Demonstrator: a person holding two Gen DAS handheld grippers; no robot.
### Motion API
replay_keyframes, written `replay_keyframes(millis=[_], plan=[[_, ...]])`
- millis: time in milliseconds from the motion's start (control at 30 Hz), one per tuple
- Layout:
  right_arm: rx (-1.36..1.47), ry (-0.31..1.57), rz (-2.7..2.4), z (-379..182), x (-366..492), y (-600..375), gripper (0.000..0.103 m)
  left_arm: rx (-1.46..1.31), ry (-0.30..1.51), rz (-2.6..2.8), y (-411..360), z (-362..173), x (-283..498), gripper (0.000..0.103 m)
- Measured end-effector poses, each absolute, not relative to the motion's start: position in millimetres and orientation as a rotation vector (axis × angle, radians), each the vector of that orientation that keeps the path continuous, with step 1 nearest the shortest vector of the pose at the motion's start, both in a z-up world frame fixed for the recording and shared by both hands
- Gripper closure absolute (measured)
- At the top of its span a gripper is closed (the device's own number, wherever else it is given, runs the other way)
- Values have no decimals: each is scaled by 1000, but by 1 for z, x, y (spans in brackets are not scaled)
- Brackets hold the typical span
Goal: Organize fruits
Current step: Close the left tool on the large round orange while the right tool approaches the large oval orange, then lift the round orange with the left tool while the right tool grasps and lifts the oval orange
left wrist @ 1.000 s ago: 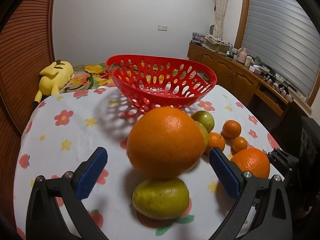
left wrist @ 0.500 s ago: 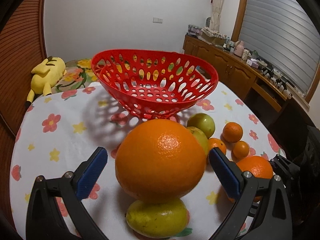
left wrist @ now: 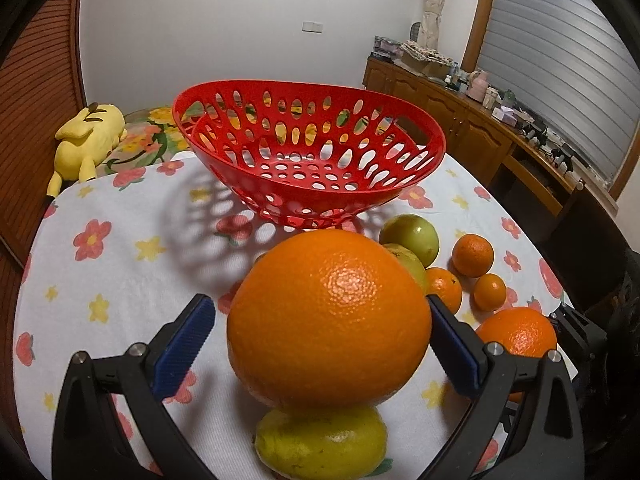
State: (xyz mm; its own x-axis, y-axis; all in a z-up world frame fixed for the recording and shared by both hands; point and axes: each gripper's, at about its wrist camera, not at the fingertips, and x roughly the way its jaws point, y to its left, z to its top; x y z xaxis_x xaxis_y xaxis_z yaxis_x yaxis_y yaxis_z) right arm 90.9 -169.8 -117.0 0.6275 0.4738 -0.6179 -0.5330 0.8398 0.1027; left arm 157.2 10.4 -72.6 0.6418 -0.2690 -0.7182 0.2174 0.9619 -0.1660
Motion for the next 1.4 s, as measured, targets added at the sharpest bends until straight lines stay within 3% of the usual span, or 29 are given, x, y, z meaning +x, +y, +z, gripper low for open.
replay_keyframes(millis=[133, 267, 967, 1400], plan=[[-94, 680, 578, -117, 91, -170, 6, -95, 835, -323, 12, -74, 157, 12], [-91, 684, 580, -118, 91, -170, 6, -72, 823, -309, 9, -74, 154, 14], [-109, 709, 599, -117, 92, -167, 7, -120, 698, -305, 26, -30, 126, 14], [-135, 647, 617, -78, 96, -173, 7, -107, 645, -293, 31, -2, 119, 14]])
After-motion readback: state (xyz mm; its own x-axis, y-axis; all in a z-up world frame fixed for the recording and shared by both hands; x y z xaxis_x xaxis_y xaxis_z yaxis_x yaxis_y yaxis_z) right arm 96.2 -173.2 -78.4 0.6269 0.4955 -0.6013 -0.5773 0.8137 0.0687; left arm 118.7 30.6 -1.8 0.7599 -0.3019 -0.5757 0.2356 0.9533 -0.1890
